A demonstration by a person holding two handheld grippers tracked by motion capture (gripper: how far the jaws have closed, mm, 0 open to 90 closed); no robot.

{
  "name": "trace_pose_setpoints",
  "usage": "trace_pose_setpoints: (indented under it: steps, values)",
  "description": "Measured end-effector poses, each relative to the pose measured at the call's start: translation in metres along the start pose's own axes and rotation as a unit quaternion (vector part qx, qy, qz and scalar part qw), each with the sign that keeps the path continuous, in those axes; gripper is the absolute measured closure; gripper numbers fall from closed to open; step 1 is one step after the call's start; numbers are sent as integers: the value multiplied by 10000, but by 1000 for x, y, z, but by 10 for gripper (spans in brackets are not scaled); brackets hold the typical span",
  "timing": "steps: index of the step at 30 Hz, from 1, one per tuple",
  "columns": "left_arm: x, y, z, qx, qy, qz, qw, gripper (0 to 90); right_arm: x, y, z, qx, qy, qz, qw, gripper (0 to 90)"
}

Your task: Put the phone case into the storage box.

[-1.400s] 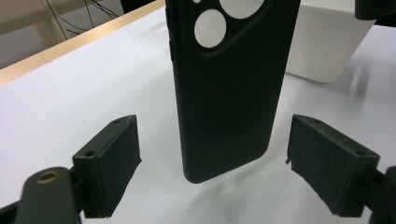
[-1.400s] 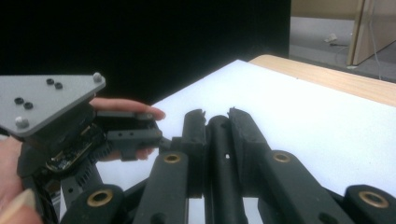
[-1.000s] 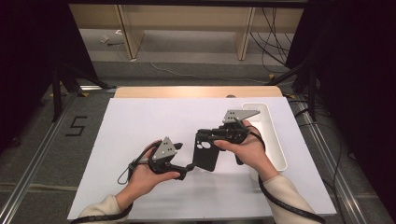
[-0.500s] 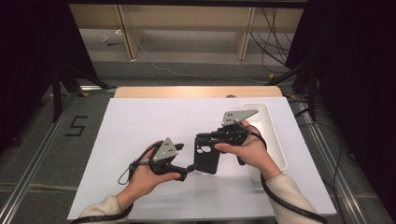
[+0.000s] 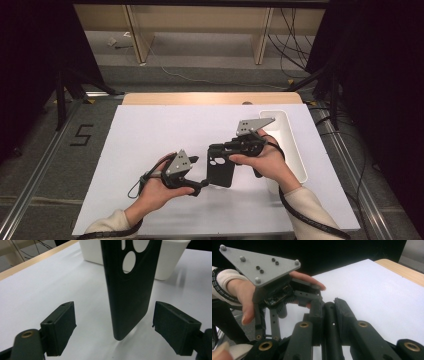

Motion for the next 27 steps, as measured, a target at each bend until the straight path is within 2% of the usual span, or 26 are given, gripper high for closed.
trace_pose_setpoints:
  steps: [4,9,15,27]
  values:
    - [-11,-2,-5,63,-38,-126,9999,183,3,0,1,2,12,48,10000,781]
    - [-18,-5,-8,125,-83,-184,9997,183,7,1,4,-13,27,129,9999,781]
    - [-17,-7,-10,165,-52,-186,9997,199,11,3,6,-41,29,212,9998,781]
    - [-16,-9,-13,176,12,-233,9996,290,14,2,7,-35,13,280,9996,781]
Point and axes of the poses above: each handheld gripper's, and its own axes: y roughly backward along the jaws, z roughly out of its top, x roughly to its left, the point moved 7 cm from there along -y, roughly forward along the jaws, and after that the axes turned 1 degree about -y, right-handed, at the moved point
